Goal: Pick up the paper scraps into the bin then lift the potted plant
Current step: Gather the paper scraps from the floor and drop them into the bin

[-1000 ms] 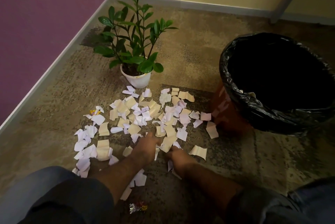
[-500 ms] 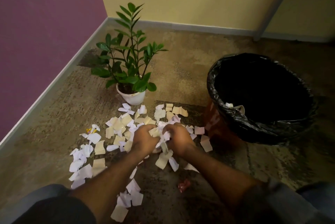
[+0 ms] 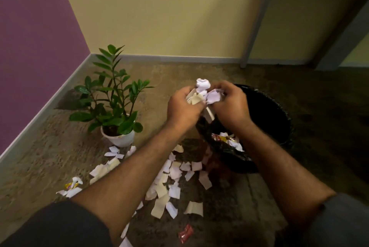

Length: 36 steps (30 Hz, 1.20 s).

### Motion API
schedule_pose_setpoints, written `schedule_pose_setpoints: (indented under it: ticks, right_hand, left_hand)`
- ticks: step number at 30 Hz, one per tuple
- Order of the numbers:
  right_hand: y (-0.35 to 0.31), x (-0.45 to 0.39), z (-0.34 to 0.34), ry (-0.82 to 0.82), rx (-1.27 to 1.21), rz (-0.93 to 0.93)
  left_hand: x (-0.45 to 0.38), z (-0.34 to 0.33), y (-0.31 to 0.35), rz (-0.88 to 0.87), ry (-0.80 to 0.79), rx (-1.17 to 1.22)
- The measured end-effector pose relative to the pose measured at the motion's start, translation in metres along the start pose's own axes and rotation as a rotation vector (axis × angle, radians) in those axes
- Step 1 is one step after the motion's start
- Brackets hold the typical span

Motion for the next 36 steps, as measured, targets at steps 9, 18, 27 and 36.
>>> schedule_pose_setpoints:
  ticks: [9, 18, 27, 36]
  right_hand:
    - [0.072, -0.03, 0.048, 0.005, 0.197, -0.222]
    - [0.079, -0.039, 0.043, 0.033, 0.353, -0.247]
    - [0.055, -0.03, -0.011, -0.005, 0.291, -0.092]
    - [0.0, 0.033, -0.104, -0.044, 0.313, 0.417]
  left_hand:
    - [-0.012, -0.089, -0.007, 0.089, -0.255, 0.006]
    - [-0.014, -0.099, -0.031, 0.011, -0.381, -0.143]
    - [0.001, -0.024, -0.034, -0.181, -0.098, -0.201]
    - [0.109, 0.086, -0.158, 0.041, -0.375, -0.773]
Point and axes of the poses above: each hand's wrist, its own x-axis away from the middle knuckle, its own z-axis out of the back of the hand, y = z × x, the point moved 9 cm from there along -x, towards the middle knuckle, and after that the axes turned 11 degrees about -z, right-handed, at the moved point
